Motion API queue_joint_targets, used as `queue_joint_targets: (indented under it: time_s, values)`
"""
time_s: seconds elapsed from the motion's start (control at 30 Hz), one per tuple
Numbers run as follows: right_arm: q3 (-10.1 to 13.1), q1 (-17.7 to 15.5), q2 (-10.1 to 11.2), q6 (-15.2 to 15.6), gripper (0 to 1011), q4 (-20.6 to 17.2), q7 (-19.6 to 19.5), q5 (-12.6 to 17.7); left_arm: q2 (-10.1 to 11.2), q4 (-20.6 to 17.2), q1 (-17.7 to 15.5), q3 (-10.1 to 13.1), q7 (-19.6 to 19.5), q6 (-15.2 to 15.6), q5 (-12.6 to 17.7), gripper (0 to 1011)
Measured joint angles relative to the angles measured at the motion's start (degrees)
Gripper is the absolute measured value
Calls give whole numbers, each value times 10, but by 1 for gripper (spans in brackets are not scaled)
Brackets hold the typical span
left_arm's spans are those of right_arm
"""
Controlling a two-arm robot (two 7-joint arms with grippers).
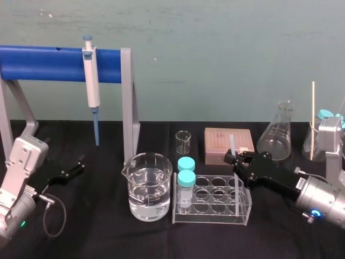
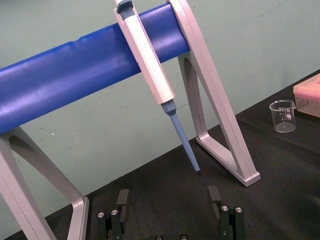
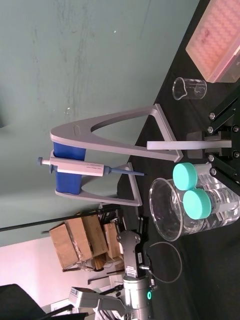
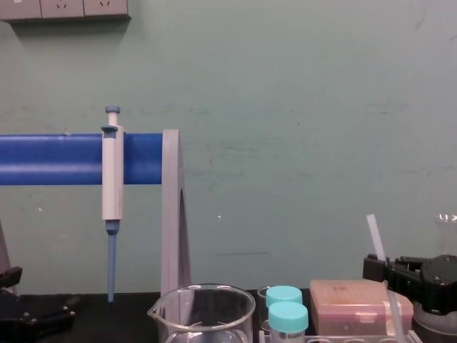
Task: Pick up the stirring rod with one hand, then place it down.
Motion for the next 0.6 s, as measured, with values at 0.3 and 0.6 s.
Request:
queue_joint_targets:
  time_s: [0.3, 0.6]
  values:
    - [0, -4, 0, 0, 72, -5, -3, -6, 0, 0, 0, 0, 0, 0, 0, 1000]
    - [1, -4, 0, 0, 74, -5, -3, -5, 0, 0, 0, 0, 0, 0, 0, 1000]
